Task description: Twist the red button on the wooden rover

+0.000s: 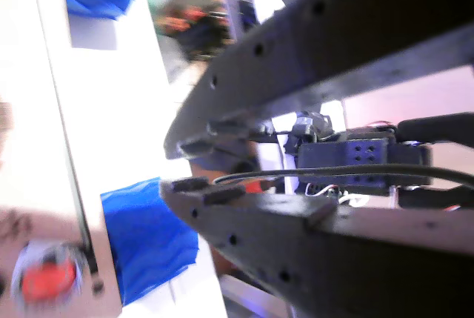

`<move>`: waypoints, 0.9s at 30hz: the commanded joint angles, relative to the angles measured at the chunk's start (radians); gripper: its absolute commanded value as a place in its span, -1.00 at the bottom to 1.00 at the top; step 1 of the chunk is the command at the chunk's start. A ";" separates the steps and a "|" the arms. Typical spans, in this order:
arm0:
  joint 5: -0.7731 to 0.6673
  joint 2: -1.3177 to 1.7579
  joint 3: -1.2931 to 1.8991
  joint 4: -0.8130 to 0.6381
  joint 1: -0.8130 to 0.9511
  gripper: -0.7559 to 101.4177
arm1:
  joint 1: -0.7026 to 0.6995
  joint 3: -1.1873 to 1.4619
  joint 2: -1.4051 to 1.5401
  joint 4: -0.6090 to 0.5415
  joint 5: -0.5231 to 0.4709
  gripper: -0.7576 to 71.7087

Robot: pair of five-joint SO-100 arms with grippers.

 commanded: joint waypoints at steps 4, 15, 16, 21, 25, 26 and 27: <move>-0.235 0.198 -0.003 0.046 0.006 -0.99 | 0.005 -0.006 -0.005 -0.005 0.000 -0.42; -0.634 0.422 -0.002 0.046 -0.008 -0.98 | 0.005 -0.006 -0.005 -0.005 0.000 -0.42; -0.673 0.443 0.005 0.046 -0.009 -0.98 | 0.005 -0.006 -0.005 -0.005 0.000 -0.42; -0.816 0.643 0.135 0.037 -0.009 -0.99 | 0.005 -0.006 -0.005 -0.005 0.000 -0.42; -0.910 0.917 0.356 -0.034 -0.009 -0.98 | 0.005 -0.006 -0.005 -0.005 0.000 -0.42; -0.933 0.986 0.420 -0.057 -0.011 -0.98 | 0.005 -0.006 -0.005 -0.005 0.000 -0.42; -0.953 1.055 0.485 -0.071 -0.011 -0.98 | 0.005 -0.006 -0.005 -0.005 0.000 -0.42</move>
